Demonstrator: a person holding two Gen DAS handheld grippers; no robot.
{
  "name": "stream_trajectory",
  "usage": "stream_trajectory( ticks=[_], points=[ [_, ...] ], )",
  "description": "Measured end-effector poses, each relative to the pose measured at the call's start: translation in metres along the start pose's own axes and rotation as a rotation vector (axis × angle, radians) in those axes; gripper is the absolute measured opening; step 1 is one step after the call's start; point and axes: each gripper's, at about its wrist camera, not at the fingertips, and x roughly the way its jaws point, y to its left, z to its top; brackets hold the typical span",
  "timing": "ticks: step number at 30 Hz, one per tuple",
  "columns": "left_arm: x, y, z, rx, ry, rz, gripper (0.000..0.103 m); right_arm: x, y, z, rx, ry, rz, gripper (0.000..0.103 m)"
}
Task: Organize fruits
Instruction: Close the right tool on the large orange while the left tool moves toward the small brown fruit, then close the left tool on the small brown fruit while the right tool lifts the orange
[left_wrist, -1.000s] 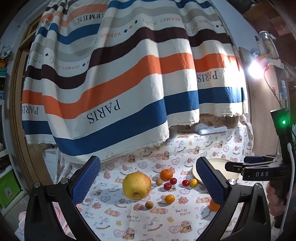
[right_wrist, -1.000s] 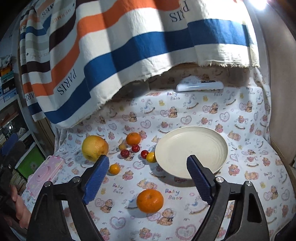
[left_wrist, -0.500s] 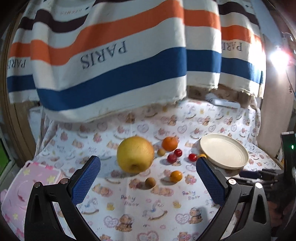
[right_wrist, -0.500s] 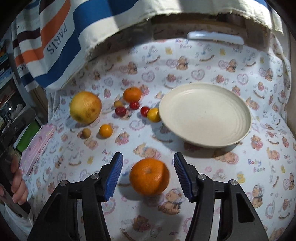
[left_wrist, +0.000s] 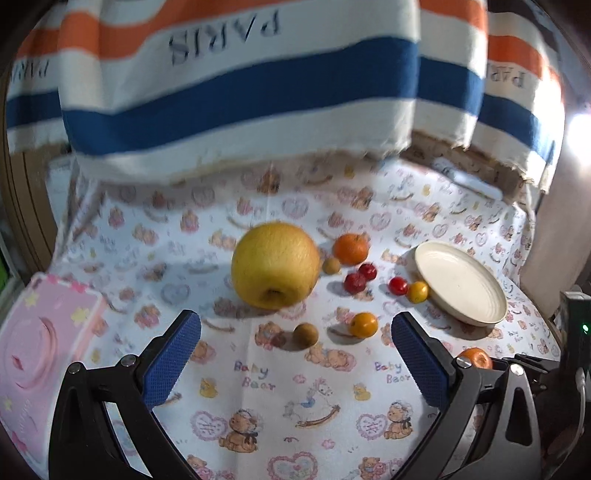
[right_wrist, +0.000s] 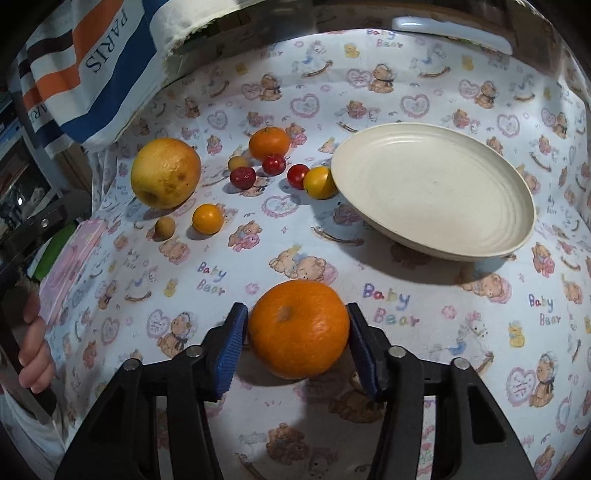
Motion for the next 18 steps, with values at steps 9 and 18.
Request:
stream_trajectory(
  ticks=[9, 18],
  points=[
    [0.027, 0.009, -0.002, -0.066, 0.071, -0.128, 0.066, -0.022, 0.005, 0.000, -0.051, -0.170, -0.088, 0.051],
    [0.078, 0.012, -0.009, -0.132, 0.237, -0.168, 0.038, -0.037, -0.004, 0.006, -0.008, -0.239, -0.127, 0.051]
  ],
)
